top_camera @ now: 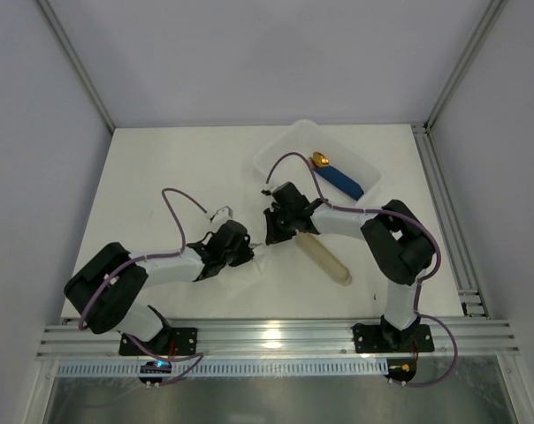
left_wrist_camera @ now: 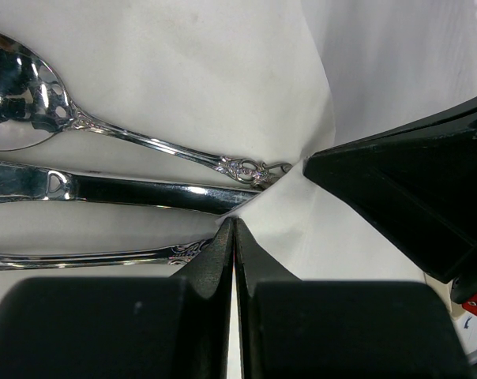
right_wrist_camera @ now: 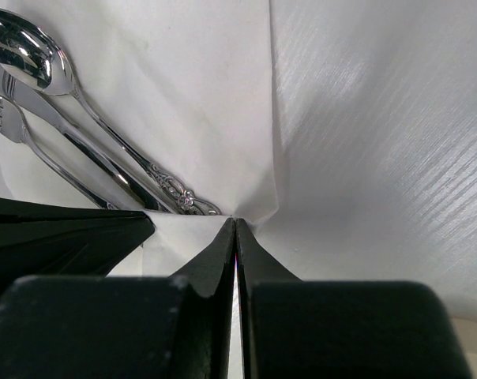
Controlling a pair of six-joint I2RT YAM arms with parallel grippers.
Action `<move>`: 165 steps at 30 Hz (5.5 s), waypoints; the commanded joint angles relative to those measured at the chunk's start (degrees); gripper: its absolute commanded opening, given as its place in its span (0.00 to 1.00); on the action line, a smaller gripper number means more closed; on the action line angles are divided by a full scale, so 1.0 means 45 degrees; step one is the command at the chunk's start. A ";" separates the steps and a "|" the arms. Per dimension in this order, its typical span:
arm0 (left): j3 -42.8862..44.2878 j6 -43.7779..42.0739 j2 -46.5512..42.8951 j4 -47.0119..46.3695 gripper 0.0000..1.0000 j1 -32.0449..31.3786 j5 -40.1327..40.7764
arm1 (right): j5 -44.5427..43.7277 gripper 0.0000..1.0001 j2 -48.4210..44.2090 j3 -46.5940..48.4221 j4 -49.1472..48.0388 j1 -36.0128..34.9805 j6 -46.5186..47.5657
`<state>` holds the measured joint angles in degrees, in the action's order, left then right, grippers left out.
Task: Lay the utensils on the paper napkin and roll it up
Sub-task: Roll the napkin at the center of the board.
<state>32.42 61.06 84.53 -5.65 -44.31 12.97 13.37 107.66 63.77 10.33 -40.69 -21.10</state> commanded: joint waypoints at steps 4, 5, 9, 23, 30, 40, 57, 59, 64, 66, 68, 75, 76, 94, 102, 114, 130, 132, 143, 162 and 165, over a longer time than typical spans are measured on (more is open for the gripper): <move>-0.0077 -0.0053 0.0317 -0.0131 0.00 0.0102 0.0145 | -0.0685 0.04 0.0158 0.0653 0.0361 0.0057 0.0451; -0.0077 -0.0072 0.0317 -0.0209 0.00 0.0102 0.0106 | -0.0704 0.04 0.0197 0.0673 0.0439 0.0057 0.0490; 0.0021 -0.0170 0.0278 -0.0151 0.00 0.0102 0.0106 | -0.0646 0.04 0.0101 0.0323 0.0090 0.0057 0.0432; 0.0060 -0.0131 0.0376 -0.0229 0.00 0.0102 0.0066 | -0.0822 0.04 -0.1385 -0.0440 -0.0830 0.0057 0.0022; 0.0079 -0.0189 0.0414 -0.0248 0.00 0.0102 0.0067 | -0.0529 0.04 -0.1209 -0.0519 -0.1044 0.0057 -0.0076; 0.0099 -0.0209 0.0395 -0.0248 0.00 0.0102 0.0067 | -0.0060 0.04 -0.0740 -0.0655 -0.1396 0.0018 -0.0271; 0.0119 -0.0170 0.0278 -0.0229 0.00 0.0102 -0.0031 | -0.0294 0.04 0.0197 -0.0596 -0.1377 -0.0099 -0.0447; 0.0158 -0.0170 0.0258 -0.0248 0.00 0.0102 -0.0070 | -0.0392 0.04 0.0198 -0.0654 -0.1338 -0.0118 -0.0467; 0.0489 -0.0423 -0.0267 0.0238 0.00 0.0102 0.0045 | -0.0529 0.04 0.0178 -0.0733 -0.1260 -0.0119 -0.0467; 0.1112 -0.0715 -0.0638 0.1210 0.01 0.0121 0.0397 | -0.0548 0.04 0.0197 -0.0733 -0.1241 -0.0119 -0.0447; 0.1988 -0.1378 -0.1302 0.2189 0.13 0.0373 0.0905 | -0.0509 0.04 0.0197 -0.0733 -0.1221 -0.0119 -0.0447; 0.5265 -0.2981 -0.1132 0.5216 0.48 0.3239 -0.0264 | -0.0392 0.04 0.0178 -0.0694 -0.1260 -0.0138 -0.0447; 0.5739 -0.3098 -0.0839 0.5646 0.49 0.3478 -0.0323 | -0.0392 0.04 0.0197 -0.0694 -0.1260 -0.0138 -0.0447; 0.7775 -0.6185 0.4124 0.4695 0.46 0.4379 -0.4465 | -0.0372 0.04 0.0256 -0.0636 -0.1279 -0.0197 -0.0389; 0.7735 -0.6673 0.4613 0.4283 0.50 0.4165 -0.3762 | -0.0255 0.04 0.0353 -0.0538 -0.1279 -0.0197 -0.0389; 0.7638 -0.6908 0.5609 0.3736 0.51 0.3754 -0.2439 | -0.0177 0.04 0.0412 -0.0557 -0.1377 -0.0216 -0.0408; 0.7228 -0.6537 0.4595 0.3287 0.49 0.3031 -0.0149 | -0.0177 0.04 0.0412 -0.0577 -0.1357 -0.0216 -0.0389; 0.7228 -0.6459 0.4438 0.3287 0.49 0.3031 -0.0070 | -0.0197 0.04 0.0412 -0.0577 -0.1338 -0.0216 -0.0389; 0.7831 -0.6791 0.4710 0.3403 0.46 0.2953 0.0456 | -0.0197 0.04 0.0412 -0.0557 -0.1338 -0.0216 -0.0389; 0.8341 -0.6752 0.6214 0.3735 0.45 0.2524 0.1256 | -0.0119 0.04 0.0432 -0.0499 -0.1279 -0.0197 -0.0408; 0.8166 -0.6616 0.6254 0.3756 0.38 0.2484 0.1414 | -0.0157 0.04 0.0393 -0.0499 -0.1240 -0.0216 -0.0389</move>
<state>69.14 30.09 110.91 10.87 -32.95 17.43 13.93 108.01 61.28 3.03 -41.10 -23.53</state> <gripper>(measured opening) 0.404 0.038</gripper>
